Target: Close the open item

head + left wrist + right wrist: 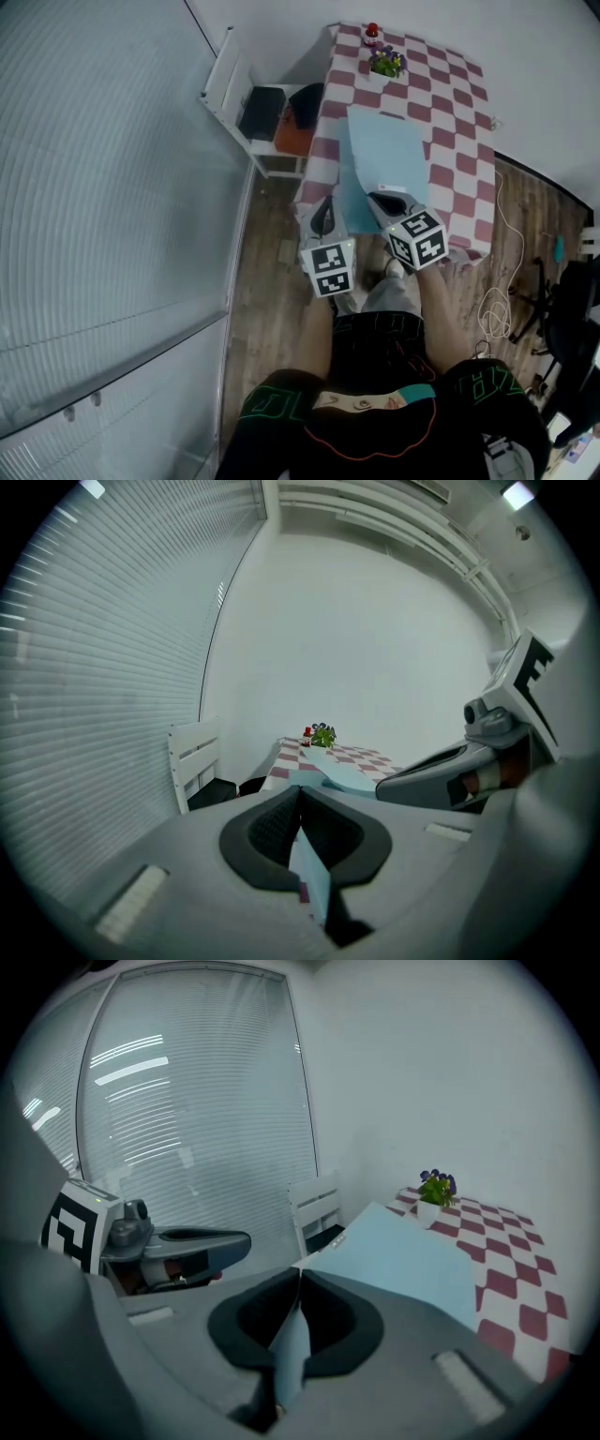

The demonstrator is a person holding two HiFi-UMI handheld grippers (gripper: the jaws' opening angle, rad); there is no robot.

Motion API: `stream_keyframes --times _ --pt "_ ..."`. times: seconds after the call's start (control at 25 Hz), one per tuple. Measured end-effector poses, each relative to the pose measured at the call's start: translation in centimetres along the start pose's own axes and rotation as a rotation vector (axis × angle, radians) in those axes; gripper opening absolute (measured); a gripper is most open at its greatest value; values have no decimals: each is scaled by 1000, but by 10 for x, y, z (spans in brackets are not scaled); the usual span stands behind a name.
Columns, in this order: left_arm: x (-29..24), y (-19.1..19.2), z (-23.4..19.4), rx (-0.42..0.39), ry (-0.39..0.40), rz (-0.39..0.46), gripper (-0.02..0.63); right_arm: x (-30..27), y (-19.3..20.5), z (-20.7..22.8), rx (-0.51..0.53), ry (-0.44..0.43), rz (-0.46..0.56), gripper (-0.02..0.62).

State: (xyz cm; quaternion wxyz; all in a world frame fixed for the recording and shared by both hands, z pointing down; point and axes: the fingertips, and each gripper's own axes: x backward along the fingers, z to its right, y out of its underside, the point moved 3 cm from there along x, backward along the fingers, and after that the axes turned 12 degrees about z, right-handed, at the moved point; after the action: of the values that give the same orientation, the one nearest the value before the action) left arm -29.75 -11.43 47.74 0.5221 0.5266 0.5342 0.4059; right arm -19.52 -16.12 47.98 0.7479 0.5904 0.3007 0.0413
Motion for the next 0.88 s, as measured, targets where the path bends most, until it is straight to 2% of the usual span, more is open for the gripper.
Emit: stream_keyframes --times 0.36,0.88 --pt "7 27 -35 16 -61 -83 8 -47 35 -11 -7 -26 -125 17" --pt "11 49 -50 28 -74 -140 8 -76 64 -21 -4 -14 -237 41"
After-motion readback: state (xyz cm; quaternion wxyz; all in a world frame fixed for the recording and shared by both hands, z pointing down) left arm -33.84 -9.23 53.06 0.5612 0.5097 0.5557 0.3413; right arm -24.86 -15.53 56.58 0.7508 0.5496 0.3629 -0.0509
